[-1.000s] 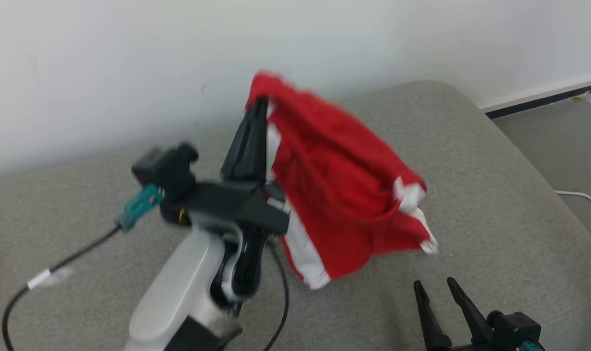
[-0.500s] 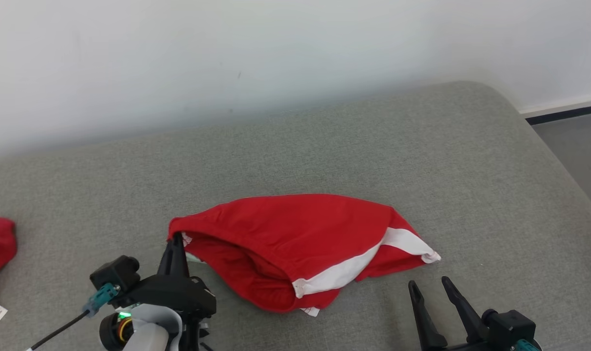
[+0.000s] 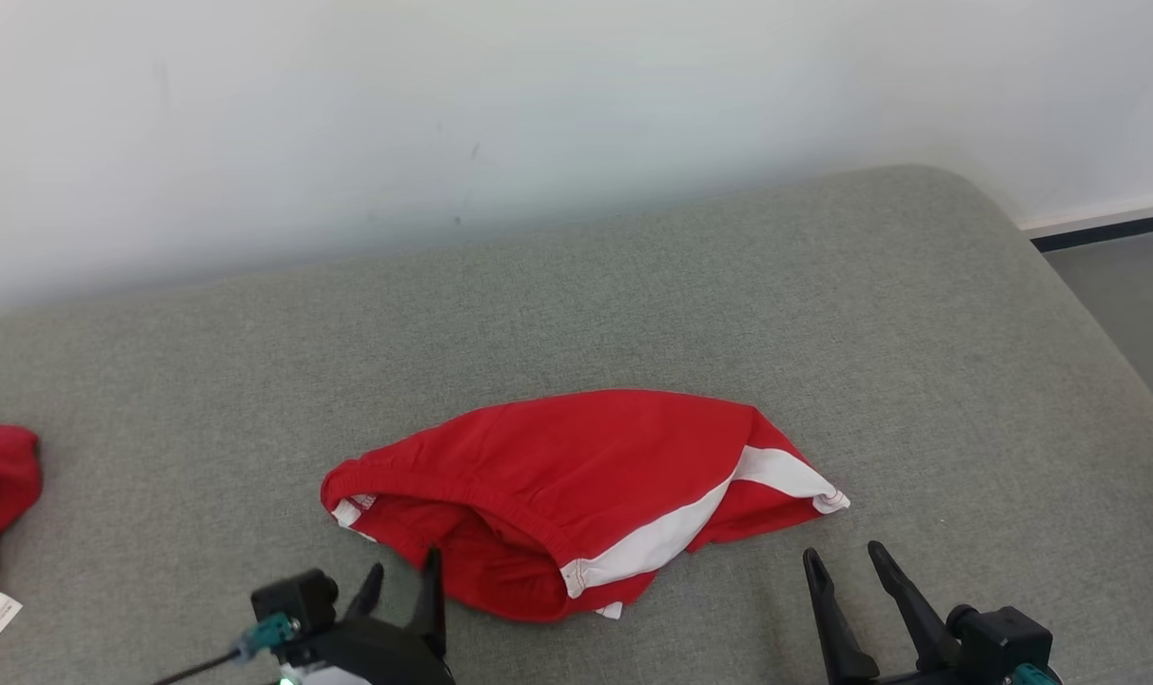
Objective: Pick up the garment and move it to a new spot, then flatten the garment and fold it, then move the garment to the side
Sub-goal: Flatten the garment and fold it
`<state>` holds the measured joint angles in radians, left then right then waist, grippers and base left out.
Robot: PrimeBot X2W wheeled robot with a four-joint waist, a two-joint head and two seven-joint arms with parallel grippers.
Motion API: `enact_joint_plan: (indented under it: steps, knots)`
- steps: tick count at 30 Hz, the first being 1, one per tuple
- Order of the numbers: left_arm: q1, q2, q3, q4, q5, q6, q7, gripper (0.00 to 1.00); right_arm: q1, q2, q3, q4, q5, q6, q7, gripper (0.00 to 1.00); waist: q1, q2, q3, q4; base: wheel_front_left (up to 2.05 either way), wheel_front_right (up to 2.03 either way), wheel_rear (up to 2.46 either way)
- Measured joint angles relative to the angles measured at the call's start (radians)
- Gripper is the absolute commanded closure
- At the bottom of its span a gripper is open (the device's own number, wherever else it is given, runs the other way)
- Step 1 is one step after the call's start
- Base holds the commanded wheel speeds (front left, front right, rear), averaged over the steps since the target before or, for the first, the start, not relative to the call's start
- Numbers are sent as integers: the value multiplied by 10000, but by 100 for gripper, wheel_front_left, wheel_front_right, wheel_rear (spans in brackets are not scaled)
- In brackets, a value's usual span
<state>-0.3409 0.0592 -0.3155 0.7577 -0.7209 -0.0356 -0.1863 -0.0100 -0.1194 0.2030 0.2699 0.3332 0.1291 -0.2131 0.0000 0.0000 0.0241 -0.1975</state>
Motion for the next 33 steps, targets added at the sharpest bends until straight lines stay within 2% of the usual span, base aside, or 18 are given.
enact_joint_plan:
  steps: [7, 11, 16, 23, 30, 31, 32, 33]
  knots:
    - [883, 127, -796, -1544, 663, -174, -157, 0, 108, 61, -123, -46, -2, 0, -33, 0, -1, 0, -50, 139, 0, 0, 0]
    - [1367, 203, -1618, -2859, 1356, 29, 130, 0, 120, 98, -132, -58, -6, 0, -29, 0, -1, 0, -102, 205, 0, 0, 0]
    - [1638, 186, -2362, -3816, 1768, 221, 857, 0, 114, 115, -90, -56, -6, 0, -29, 0, -1, 0, -106, 142, 0, 0, 0]
    - [1433, 134, -2663, -3710, 1998, 813, 1636, 0, -1, 117, 19, -38, -4, 0, -38, 0, -1, 0, -11, -181, 0, 0, 0]
    - [1080, 94, -2545, -3313, 1898, 1060, 1797, 0, -65, 111, -13, 6, -4, 0, -77, 0, 0, 0, 148, -699, 0, 0, 0]
    - [1067, 88, -2502, -3256, 1839, 1066, 1804, 38, -66, 111, -19, 12, -2, 0, -84, 0, 0, 0, 173, -769, 0, 0, 0]
    - [1043, 82, -2445, -3200, 1789, 1076, 1804, 64, -67, 115, -21, 13, -2, 0, -92, 0, -1, 0, 201, -832, 0, 0, 0]
    - [1009, 81, -2393, -3131, 1747, 1112, 1804, 98, -71, 115, -27, 19, -2, 0, -125, 0, -1, 0, 230, -887, 0, 0, 0]
